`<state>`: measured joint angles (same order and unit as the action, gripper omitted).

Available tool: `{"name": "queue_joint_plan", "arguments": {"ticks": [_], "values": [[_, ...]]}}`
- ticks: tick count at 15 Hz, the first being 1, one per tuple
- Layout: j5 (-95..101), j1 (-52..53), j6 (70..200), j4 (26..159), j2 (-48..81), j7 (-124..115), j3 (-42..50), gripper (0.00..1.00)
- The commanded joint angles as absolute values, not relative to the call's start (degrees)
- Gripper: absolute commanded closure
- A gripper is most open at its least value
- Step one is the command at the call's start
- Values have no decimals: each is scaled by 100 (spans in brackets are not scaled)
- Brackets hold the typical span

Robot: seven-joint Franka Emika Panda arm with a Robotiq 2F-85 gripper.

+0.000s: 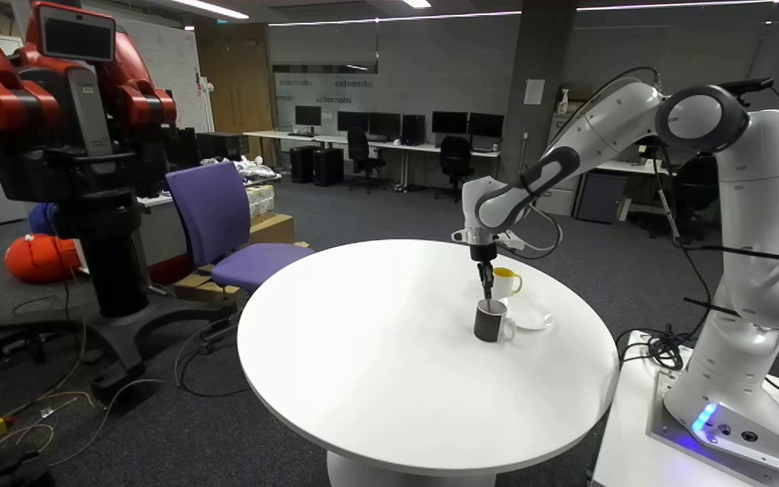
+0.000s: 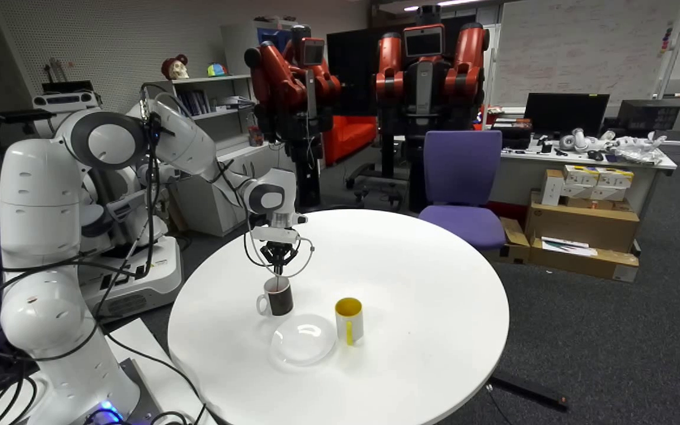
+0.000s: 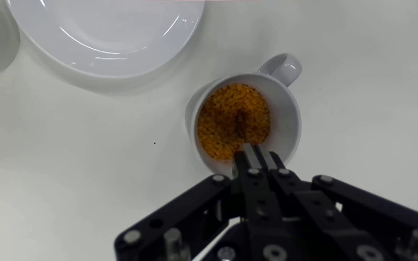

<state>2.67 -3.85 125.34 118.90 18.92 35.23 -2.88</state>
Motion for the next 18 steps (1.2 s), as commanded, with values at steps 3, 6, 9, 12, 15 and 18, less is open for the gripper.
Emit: {"name": "queue_joint_plan", "arguments": {"ticks": [3,6,9,12,15,18], "values": [[796,-304,12572,11805,1782,3228,-198,99],[987,-295,12789,11809,1798,3095,-214,99],[817,-353,12865,11785,1850,3160,-286,99],[534,-415,12858,11772,1862,3319,-372,99],[223,-465,12725,11772,1847,3514,-450,99],[200,-426,12520,11780,1784,3550,-403,99]]}}
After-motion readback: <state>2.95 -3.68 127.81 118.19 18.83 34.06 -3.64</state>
